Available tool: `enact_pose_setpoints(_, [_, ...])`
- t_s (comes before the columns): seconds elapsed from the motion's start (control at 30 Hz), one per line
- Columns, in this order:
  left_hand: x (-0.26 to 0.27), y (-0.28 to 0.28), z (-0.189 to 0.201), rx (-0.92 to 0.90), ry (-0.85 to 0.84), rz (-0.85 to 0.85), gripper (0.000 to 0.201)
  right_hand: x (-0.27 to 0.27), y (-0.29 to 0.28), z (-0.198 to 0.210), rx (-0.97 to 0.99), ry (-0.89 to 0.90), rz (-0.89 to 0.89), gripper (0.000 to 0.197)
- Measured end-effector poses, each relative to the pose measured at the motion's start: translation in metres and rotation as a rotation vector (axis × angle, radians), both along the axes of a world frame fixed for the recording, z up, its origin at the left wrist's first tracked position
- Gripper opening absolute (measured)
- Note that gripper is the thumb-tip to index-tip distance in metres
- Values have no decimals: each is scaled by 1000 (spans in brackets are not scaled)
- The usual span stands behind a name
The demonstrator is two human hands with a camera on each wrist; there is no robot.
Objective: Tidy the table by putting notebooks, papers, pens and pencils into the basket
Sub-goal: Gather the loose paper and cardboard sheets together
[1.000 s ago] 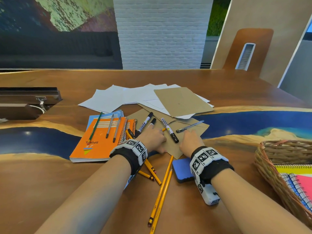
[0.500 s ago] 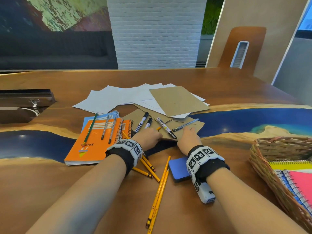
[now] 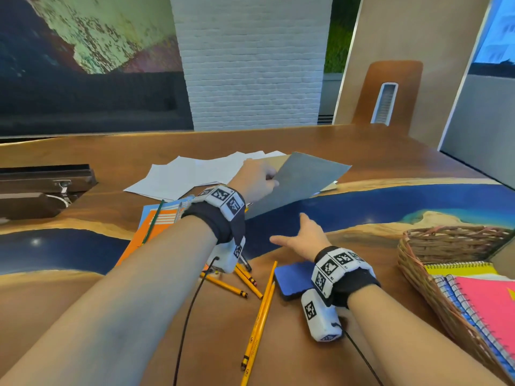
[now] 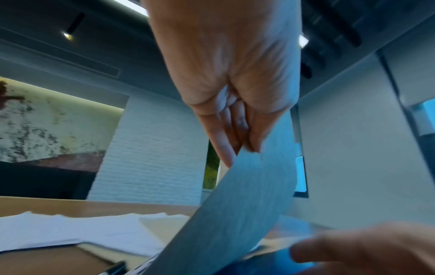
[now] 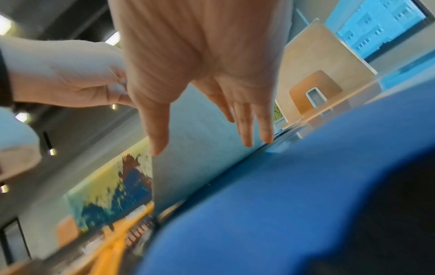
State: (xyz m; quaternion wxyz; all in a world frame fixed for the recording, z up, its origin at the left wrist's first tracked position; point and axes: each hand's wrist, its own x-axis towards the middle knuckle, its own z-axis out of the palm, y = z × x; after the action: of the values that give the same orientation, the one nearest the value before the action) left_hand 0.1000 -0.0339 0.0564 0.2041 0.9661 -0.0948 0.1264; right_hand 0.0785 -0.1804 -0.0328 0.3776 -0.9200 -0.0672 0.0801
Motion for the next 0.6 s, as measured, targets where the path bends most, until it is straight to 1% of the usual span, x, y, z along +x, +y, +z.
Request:
enact_pose_setpoints(0.07, [-6,-11,9,-64,-13,-18,25,-4,3,5,153,-10,10,109])
enact_pose_setpoints(0.1, [-9,-17,12,-97,-32,-41,20,-7,4,8,237,-28,5,109])
enact_pose_setpoints(0.17, [-16,-27,18,-174,-81,-98,17,-11,6,15,366,-84,-26,105])
enact_pose_setpoints(0.23, [-22,-36,22,-272,-112,-134,16,-13,6,24,429,-155,-77,98])
enact_pose_setpoints(0.33, [-27,-47,26,-403,-118,-153,15,-14,1,40,466,-198,-116,76])
enact_pose_setpoints(0.43, [-31,-56,26,-533,-86,-212,15,-15,-7,55,417,-243,-125,48])
enact_pose_setpoints(0.47, [-33,-59,26,-556,-69,-235,17,-15,-11,58,411,-260,-150,42])
enact_pose_setpoints(0.6, [-40,-66,25,-568,-39,-280,18,-15,-36,70,431,-330,-299,34])
